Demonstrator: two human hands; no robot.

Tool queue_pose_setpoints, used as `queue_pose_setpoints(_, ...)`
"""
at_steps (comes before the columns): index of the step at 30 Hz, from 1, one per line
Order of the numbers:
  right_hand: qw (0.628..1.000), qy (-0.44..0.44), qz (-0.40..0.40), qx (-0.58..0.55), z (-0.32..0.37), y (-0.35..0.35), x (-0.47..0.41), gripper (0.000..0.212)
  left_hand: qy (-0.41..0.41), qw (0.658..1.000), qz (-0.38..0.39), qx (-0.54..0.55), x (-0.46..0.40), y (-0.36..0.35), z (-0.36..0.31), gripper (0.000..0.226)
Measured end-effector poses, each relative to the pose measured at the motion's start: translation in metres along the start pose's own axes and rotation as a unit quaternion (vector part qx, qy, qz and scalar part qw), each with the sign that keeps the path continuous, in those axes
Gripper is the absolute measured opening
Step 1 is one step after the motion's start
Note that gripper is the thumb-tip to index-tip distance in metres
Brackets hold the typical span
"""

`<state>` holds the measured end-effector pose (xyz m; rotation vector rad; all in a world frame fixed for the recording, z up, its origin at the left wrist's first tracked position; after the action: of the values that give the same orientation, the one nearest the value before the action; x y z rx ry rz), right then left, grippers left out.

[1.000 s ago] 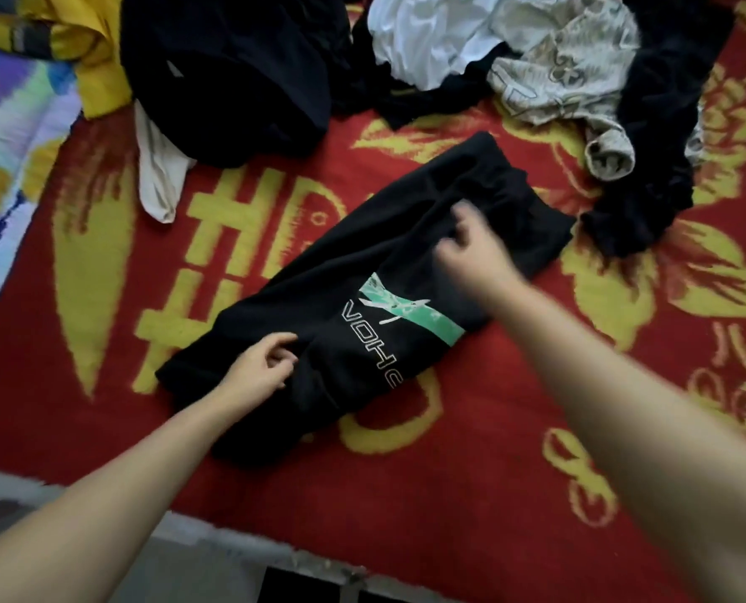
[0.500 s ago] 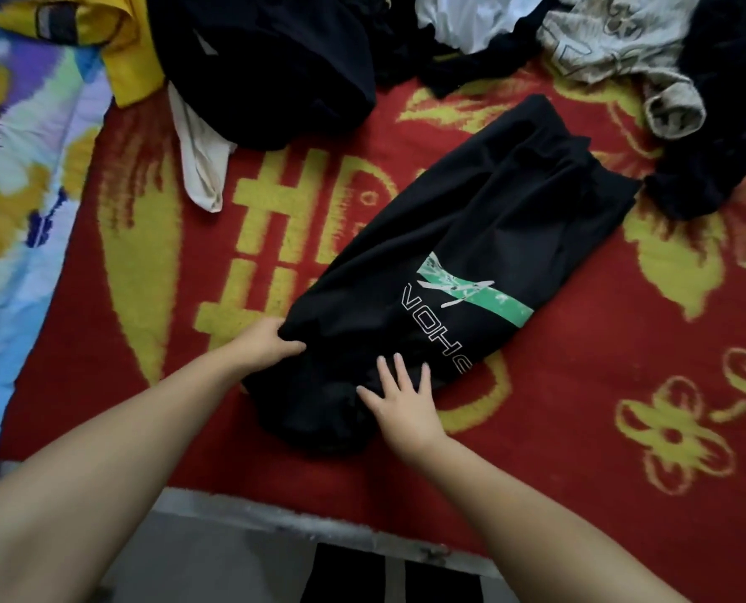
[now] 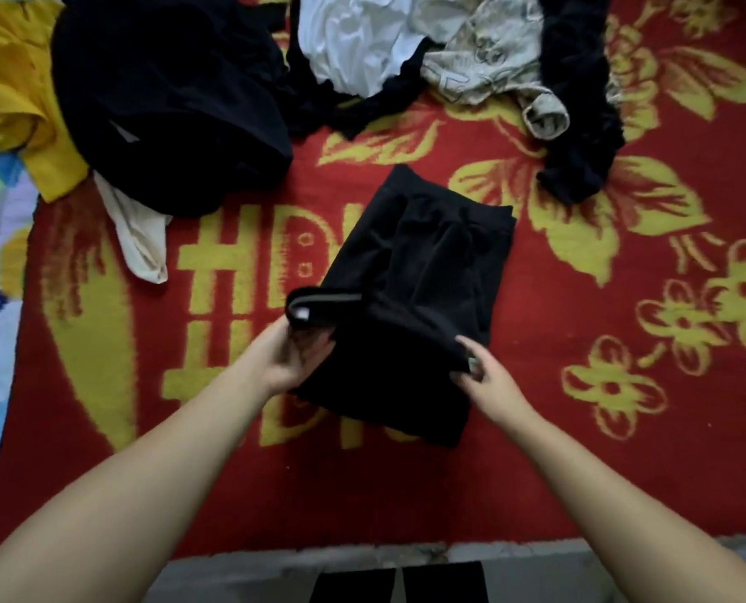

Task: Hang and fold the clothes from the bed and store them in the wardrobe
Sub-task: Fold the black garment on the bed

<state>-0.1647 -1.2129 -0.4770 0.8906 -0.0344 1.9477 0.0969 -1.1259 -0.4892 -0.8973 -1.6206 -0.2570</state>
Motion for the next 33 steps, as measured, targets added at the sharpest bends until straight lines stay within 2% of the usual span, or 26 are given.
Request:
queue_pose_setpoints(2,0.987,-0.067,-0.14,0.032,-0.002,0.02,-0.012,0.054,-0.044,0.998,-0.026,-0.031,-0.019,-0.016,-0.011,0.039)
queue_pose_setpoints(3,0.975,-0.042,-0.197,0.097,0.008,0.025,-0.01,0.056,-0.075,0.991,-0.045,-0.106,-0.026,-0.023,-0.013,0.039)
queue_pose_setpoints(4,0.96,0.043,-0.217,0.172,0.028,0.017,-0.004,0.06,-0.13,0.965,-0.077,-0.216,-0.03,-0.023,-0.016,0.033)
queue_pose_setpoints(5,0.939,0.151,-0.192,0.243,0.045,-0.004,0.005,0.064,-0.209,0.903,-0.111,-0.359,-0.031,-0.024,-0.021,0.029)
queue_pose_setpoints(6,0.907,0.247,-0.142,0.311,0.052,-0.036,0.018,0.07,-0.302,0.796,-0.131,-0.507,-0.025,-0.028,-0.023,0.033)
queue_pose_setpoints(7,0.866,0.307,-0.076,0.387,0.048,-0.072,0.032,0.077,-0.382,0.667,-0.112,-0.63,-0.02,-0.037,-0.016,0.045)
queue_pose_setpoints(8,0.835,0.305,-0.011,0.458,0.033,-0.099,0.038,0.087,-0.412,0.544,-0.062,-0.729,-0.022,-0.041,0.003,0.061)
queue_pose_setpoints(9,0.824,0.251,0.041,0.507,0.011,-0.112,0.036,0.097,-0.395,0.433,-0.015,-0.81,-0.028,-0.034,0.026,0.078)
queue_pose_setpoints(10,0.822,0.187,0.064,0.535,-0.011,-0.114,0.029,0.103,-0.354,0.337,0.013,-0.872,-0.037,-0.019,0.045,0.09)
queue_pose_setpoints(11,0.824,0.125,0.074,0.548,-0.03,-0.111,0.02,0.105,-0.306,0.266,0.016,-0.914,-0.049,-0.003,0.056,0.097)
queue_pose_setpoints(12,0.824,0.083,0.069,0.557,-0.039,-0.103,0.01,0.104,-0.267,0.226,0.005,-0.937,-0.057,0.008,0.059,0.101)
queue_pose_setpoints(13,0.825,0.061,0.059,0.559,-0.041,-0.098,0.001,0.102,-0.25,0.204,-0.009,-0.947,-0.063,0.012,0.057,0.102)
queue_pose_setpoints(16,0.827,0.034,0.071,0.557,-0.036,-0.095,-0.016,0.104,-0.269,0.188,-0.026,-0.944,-0.071,-0.007,0.048,0.101)
queue_pose_setpoints(19,0.817,0.02,0.141,0.559,-0.03,-0.093,-0.015,0.098,-0.215,0.209,0.004,-0.954,-0.072,-0.021,0.046,0.096)
queue_pose_setpoints(22,0.808,-0.012,0.263,0.527,-0.019,-0.077,0.001,0.09,-0.073,0.27,0.112,-0.954,-0.041,-0.03,0.055,0.089)
queue_pose_setpoints(25,0.8,-0.044,0.406,0.44,-0.007,-0.063,0.037,0.079,0.043,0.336,0.238,-0.91,0.007,-0.041,0.068,0.077)
queue_pose_setpoints(27,0.794,-0.05,0.452,0.403,0.006,-0.048,0.051,0.072,0.115,0.394,0.278,-0.868,0.034,-0.05,0.066,0.064)
queue_pose_setpoints(29,0.817,-0.043,0.424,0.389,0.027,-0.019,0.035,0.064,0.137,0.461,0.253,-0.84,0.037,-0.066,0.042,0.045)
queue_pose_setpoints(30,0.841,-0.032,0.388,0.377,0.038,-0.003,0.017,0.059,0.112,0.474,0.222,-0.845,0.027,-0.076,0.021,0.035)
queue_pose_setpoints(31,0.867,-0.02,0.342,0.361,0.048,0.013,-0.005,0.056,0.069,0.473,0.19,-0.857,0.013,-0.087,-0.003,0.027)
queue_pose_setpoints(33,0.912,-0.006,0.239,0.334,0.061,0.042,-0.051,0.05,-0.01,0.49,0.125,-0.863,-0.02,-0.11,-0.049,0.023)
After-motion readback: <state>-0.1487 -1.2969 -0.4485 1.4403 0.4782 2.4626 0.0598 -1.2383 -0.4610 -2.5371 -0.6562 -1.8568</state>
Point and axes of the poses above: each hand's wrist, its own x-axis away from the middle knuckle, its own y-axis out of the back of the hand, z = x × y, the point moved 8 cm from there along -x, towards the middle knuckle, and after that the axes turned 6 degrees about -x, right-handed, at the moved point
